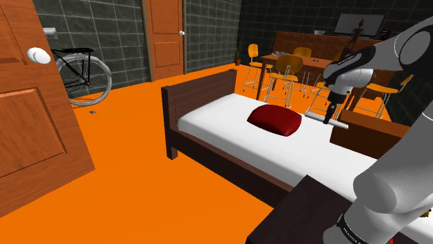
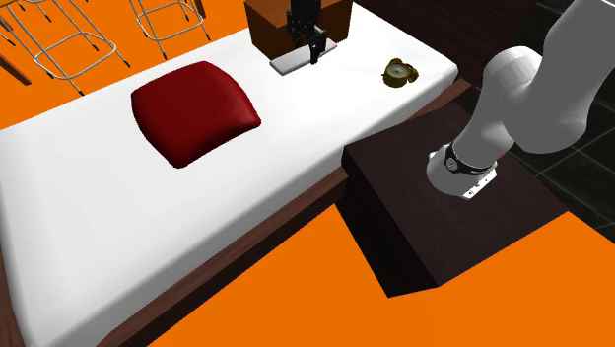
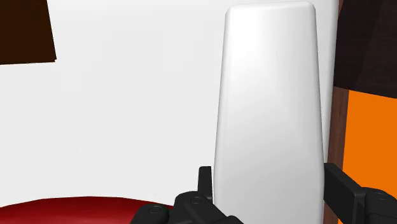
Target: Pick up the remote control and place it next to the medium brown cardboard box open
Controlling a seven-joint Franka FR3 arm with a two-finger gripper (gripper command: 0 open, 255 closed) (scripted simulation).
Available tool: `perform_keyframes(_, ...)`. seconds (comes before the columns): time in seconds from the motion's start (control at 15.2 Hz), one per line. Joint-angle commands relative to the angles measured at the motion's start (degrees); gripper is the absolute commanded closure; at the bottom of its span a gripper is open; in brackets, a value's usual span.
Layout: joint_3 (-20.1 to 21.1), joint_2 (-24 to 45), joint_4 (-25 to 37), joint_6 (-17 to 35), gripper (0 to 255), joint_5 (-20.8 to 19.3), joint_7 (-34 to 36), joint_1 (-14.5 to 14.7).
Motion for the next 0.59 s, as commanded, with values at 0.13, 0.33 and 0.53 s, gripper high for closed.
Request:
perform_keyframes(0.13, -2.8, -1.6, -1.6, 0.1, 255, -1.1, -5.0, -2.7)
perform_keyframes(0.33, -5.0, -2.1, -1.9, 0.1, 255, -1.6, -8.9, -4.7)
perform_keyframes(0.53, -7.3, -2.0, -1.7, 0.0, 255, -1.6, -13.2, -6.7)
